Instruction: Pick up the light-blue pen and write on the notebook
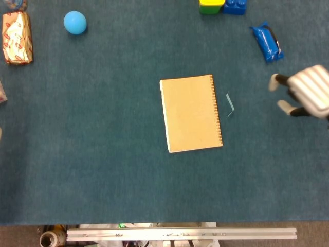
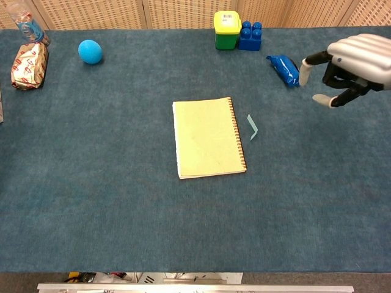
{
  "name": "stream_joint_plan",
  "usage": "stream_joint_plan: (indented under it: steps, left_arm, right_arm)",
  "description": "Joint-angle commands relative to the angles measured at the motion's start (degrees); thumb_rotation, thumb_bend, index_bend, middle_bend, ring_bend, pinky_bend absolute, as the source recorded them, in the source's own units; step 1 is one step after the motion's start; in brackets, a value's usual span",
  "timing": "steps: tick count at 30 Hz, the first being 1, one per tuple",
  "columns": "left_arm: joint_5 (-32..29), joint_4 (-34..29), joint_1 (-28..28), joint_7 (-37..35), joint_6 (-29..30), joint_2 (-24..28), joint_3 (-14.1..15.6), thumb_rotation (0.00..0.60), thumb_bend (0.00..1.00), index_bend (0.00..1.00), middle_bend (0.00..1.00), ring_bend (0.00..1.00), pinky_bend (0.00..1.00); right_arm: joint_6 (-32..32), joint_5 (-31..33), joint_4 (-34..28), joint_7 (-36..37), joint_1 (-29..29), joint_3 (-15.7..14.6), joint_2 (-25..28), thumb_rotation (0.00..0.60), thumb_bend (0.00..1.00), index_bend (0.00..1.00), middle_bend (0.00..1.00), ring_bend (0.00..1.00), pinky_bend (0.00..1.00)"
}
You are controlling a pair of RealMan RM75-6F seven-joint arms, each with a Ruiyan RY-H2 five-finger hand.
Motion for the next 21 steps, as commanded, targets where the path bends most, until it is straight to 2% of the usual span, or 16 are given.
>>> stream_joint_plan:
  steps: [1, 13, 21]
  left_arm:
    - [-0.32, 0.20, 0.16, -0.20, -0.10, 0.06, 0.06, 0.600, 0.34, 0.20, 0.28, 0.23, 0.12]
    - [-1.16, 1.01, 0.47, -1.04, -0.69, 0.19, 0.15, 0.600, 0.34, 0.20, 0.28, 0.23, 0.12]
    - [-1.34, 1.42, 0.56, -1.37, -1.03, 0.03, 0.25, 0.600, 0.34, 0.20, 0.27, 0.23, 0.12]
  right_arm:
    - [-4.41, 0.11, 4.53, -4.07, 4.28, 0.01, -4.86, 0.600, 0.33, 0.44, 1.00, 1.00, 1.00]
    - [-8.41, -1.17, 13.26, -7.79, 9.69, -2.51, -13.81, 0.600, 0.35, 0.44, 1.00, 1.00, 1.00]
    - [-8.37, -1.78, 17.80, -7.52, 10.70, -4.08, -16.58, 0.600, 0.27, 0.44, 1.00, 1.00, 1.00]
